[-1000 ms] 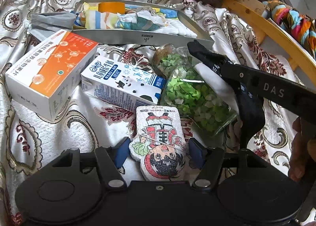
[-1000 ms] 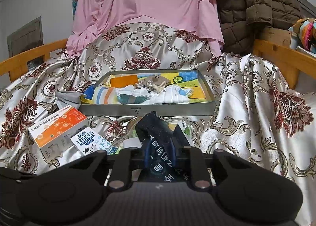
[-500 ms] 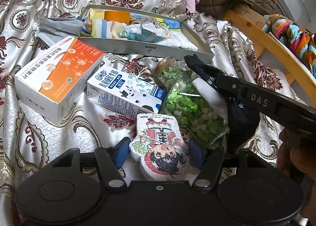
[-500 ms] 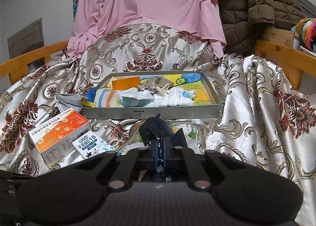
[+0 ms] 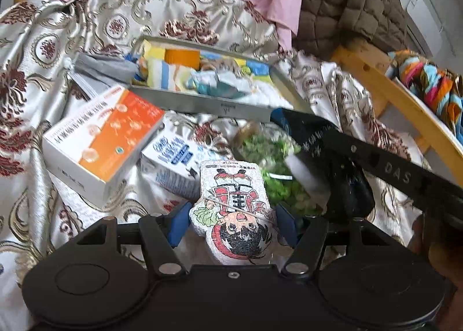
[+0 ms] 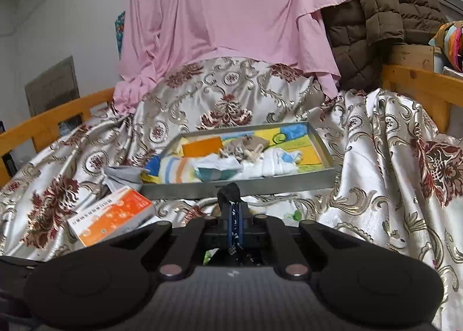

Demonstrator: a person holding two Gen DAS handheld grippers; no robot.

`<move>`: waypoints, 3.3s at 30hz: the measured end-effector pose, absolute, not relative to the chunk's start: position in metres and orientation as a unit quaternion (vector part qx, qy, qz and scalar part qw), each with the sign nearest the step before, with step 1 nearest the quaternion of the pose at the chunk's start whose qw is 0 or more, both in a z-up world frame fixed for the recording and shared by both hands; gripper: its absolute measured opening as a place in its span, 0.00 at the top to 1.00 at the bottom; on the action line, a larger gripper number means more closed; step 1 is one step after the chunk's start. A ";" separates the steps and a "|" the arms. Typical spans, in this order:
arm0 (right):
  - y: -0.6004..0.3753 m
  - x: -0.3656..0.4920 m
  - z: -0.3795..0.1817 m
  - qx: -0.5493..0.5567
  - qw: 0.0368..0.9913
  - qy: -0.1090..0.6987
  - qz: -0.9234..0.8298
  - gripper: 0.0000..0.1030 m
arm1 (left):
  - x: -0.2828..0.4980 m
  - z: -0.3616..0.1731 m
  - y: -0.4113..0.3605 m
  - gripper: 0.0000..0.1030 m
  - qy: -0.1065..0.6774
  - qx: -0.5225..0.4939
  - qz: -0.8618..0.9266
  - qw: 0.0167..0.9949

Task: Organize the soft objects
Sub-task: 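Lift the cartoon card and black sock pack with both tools, then carry the cartoon card and black sock pack over the metal tray with both tools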

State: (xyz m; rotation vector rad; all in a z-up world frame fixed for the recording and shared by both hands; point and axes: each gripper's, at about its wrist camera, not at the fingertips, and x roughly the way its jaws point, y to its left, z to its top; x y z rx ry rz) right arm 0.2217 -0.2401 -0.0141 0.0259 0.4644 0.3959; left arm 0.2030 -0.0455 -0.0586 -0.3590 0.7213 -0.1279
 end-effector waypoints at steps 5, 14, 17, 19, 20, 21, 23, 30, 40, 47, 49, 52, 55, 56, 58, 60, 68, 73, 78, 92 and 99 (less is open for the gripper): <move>-0.239 0.218 -0.010 0.023 0.955 0.218 0.202 0.96 | 0.200 -0.046 -0.040 0.36 0.325 -0.176 -0.054 0.927; -0.233 0.201 0.005 0.025 0.960 0.185 0.208 0.96 | 0.191 -0.021 -0.029 0.36 0.278 -0.191 -0.045 0.940; -0.231 0.197 0.010 0.022 0.962 0.177 0.208 0.96 | 0.188 -0.014 -0.026 0.36 0.265 -0.194 -0.044 0.944; -0.228 0.195 0.012 0.017 0.963 0.172 0.207 0.96 | 0.185 -0.011 -0.025 0.36 0.257 -0.194 -0.044 0.946; -0.227 0.194 0.014 0.013 0.963 0.170 0.208 0.96 | 0.184 -0.009 -0.024 0.36 0.254 -0.194 -0.044 0.946; -0.226 0.193 0.015 0.011 0.964 0.167 0.207 0.97 | 0.183 -0.008 -0.024 0.36 0.252 -0.194 -0.044 0.947; -0.225 0.189 0.018 0.010 0.965 0.163 0.207 0.97 | 0.181 -0.006 -0.022 0.36 0.249 -0.195 -0.043 0.948; -0.226 0.184 0.023 0.021 0.965 0.158 0.210 0.97 | 0.178 -0.004 -0.019 0.36 0.244 -0.198 -0.039 0.949; -0.232 0.180 0.025 0.031 0.967 0.147 0.204 0.97 | 0.172 0.011 -0.019 0.36 0.227 -0.186 -0.046 0.955; -0.236 0.178 0.031 0.040 0.968 0.141 0.203 0.97 | 0.186 0.029 -0.018 0.36 0.221 -0.159 -0.069 0.960; -0.237 0.178 0.035 0.039 0.969 0.136 0.204 0.97 | 0.196 0.035 -0.017 0.36 0.214 -0.146 -0.079 0.963; -0.239 0.178 0.042 0.042 0.969 0.130 0.205 0.97 | 0.216 0.042 -0.017 0.36 0.211 -0.130 -0.091 0.965; -0.241 0.182 0.047 0.039 0.970 0.130 0.203 0.97 | 0.238 0.047 -0.014 0.36 0.198 -0.117 -0.100 0.968; -0.242 0.184 0.049 0.037 0.970 0.131 0.201 0.97 | 0.247 0.047 -0.012 0.36 0.194 -0.115 -0.103 0.969; -0.243 0.192 0.053 0.034 0.970 0.133 0.200 0.97 | 0.262 0.046 -0.008 0.36 0.189 -0.116 -0.104 0.969; -0.244 0.204 0.058 0.031 0.969 0.139 0.200 0.97 | 0.278 0.040 -0.001 0.36 0.179 -0.127 -0.101 0.970; -0.237 0.268 0.077 0.032 0.966 0.149 0.206 0.97 | 0.353 0.017 0.033 0.36 0.180 -0.144 -0.064 0.971; -0.216 0.322 0.088 0.022 0.967 0.145 0.208 0.97 | 0.395 0.008 0.049 0.36 0.176 -0.173 -0.034 0.969; -0.185 0.379 0.093 0.004 0.967 0.154 0.202 0.97 | 0.435 -0.001 0.071 0.36 0.199 -0.204 -0.025 0.958; -0.101 0.477 0.048 0.004 0.964 0.217 0.155 0.97 | 0.502 -0.035 0.110 0.36 0.301 -0.222 -0.061 0.925; -0.088 0.490 0.018 -0.026 0.957 0.256 0.131 0.97 | 0.503 -0.047 0.097 0.36 0.322 -0.181 -0.054 0.928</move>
